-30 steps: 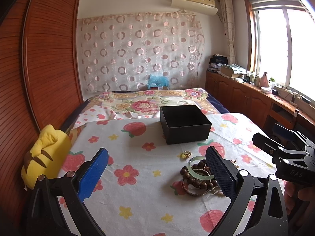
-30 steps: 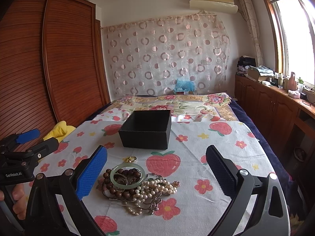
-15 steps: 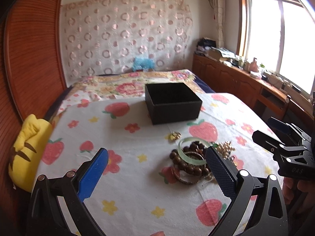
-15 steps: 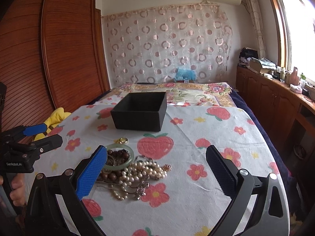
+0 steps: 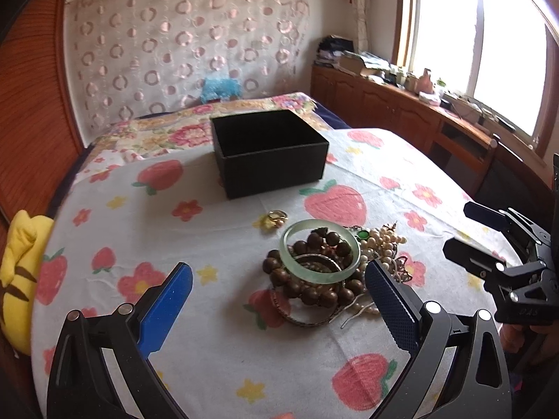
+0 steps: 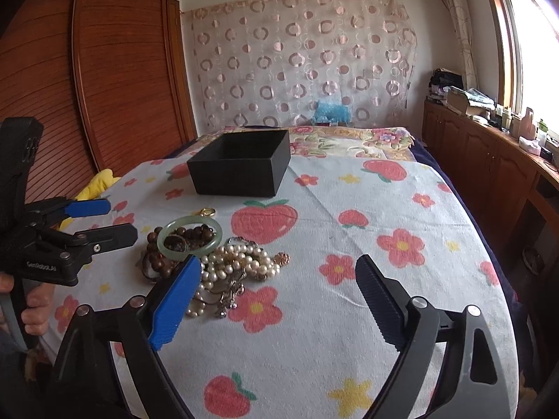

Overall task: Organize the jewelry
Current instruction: 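Move both grippers down toward the jewelry pile beside the black box, then close the left gripper on the jade bangle while the right gripper grasps a pearl necklace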

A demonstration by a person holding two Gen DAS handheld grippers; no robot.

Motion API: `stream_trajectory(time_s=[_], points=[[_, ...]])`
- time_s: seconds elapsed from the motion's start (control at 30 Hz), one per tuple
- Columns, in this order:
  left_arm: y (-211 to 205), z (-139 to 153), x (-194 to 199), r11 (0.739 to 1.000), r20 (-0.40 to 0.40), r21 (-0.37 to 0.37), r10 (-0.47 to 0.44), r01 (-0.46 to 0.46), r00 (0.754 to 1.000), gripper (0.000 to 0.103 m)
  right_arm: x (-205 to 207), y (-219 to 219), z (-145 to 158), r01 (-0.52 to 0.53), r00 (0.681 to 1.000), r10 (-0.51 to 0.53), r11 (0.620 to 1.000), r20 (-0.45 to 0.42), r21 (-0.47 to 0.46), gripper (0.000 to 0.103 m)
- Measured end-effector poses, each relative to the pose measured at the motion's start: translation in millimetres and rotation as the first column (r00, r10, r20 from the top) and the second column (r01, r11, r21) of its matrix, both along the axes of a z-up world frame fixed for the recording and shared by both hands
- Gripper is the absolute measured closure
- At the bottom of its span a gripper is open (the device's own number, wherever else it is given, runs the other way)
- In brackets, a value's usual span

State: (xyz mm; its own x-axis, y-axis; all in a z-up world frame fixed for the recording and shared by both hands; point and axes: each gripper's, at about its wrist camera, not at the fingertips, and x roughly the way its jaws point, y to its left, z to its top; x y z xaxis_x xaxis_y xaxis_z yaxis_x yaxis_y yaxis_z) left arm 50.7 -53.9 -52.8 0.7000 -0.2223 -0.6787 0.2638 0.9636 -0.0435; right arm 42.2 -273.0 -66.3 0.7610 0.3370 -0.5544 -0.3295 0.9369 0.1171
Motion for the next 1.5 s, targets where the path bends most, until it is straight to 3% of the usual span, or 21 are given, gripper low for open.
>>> stream_trajectory(time_s=[0.23, 0.4, 0.63, 0.73, 1.2, 1.43, 1.5], points=[[-15, -10, 21, 0.997, -0.052, -0.009, -0.075, 0.075, 0.996, 0.008, -1, -1, -11, -0.017, 0.999, 0.017, 1.0, -0.033, -0.014, 0.013], [-22, -19, 36, 0.994, -0.105, -0.019, -0.106, 0.105, 0.989, 0.024, 0, -2, -14, -0.022, 0.999, 0.022, 1.0, -0.043, -0.008, 0.013], [-34, -30, 51, 0.991, -0.15, 0.012, -0.128, 0.131, 0.98, 0.025, -1, -1, -15, -0.028, 0.999, 0.027, 1.0, -0.046, -0.01, 0.013], [-32, -30, 57, 0.991, -0.164, -0.012, -0.135, 0.134, 0.977, 0.025, -1, -1, -15, -0.028, 0.999, 0.027, 1.0, -0.047, -0.009, 0.013], [-36, -31, 61, 0.984, -0.184, -0.022, -0.177, 0.176, 0.967, 0.024, 1, 4, -16, -0.036, 0.998, 0.035, 0.999, -0.05, -0.019, 0.013], [-42, -32, 60, 0.981, -0.17, 0.023, -0.186, 0.192, 0.968, 0.024, 2, 6, -18, -0.045, 0.998, 0.043, 0.998, -0.051, -0.032, 0.013], [-40, -31, 59, 0.983, -0.163, 0.005, -0.182, 0.185, 0.97, 0.034, 4, 5, -19, -0.054, 0.997, 0.052, 0.998, -0.056, -0.03, 0.013]])
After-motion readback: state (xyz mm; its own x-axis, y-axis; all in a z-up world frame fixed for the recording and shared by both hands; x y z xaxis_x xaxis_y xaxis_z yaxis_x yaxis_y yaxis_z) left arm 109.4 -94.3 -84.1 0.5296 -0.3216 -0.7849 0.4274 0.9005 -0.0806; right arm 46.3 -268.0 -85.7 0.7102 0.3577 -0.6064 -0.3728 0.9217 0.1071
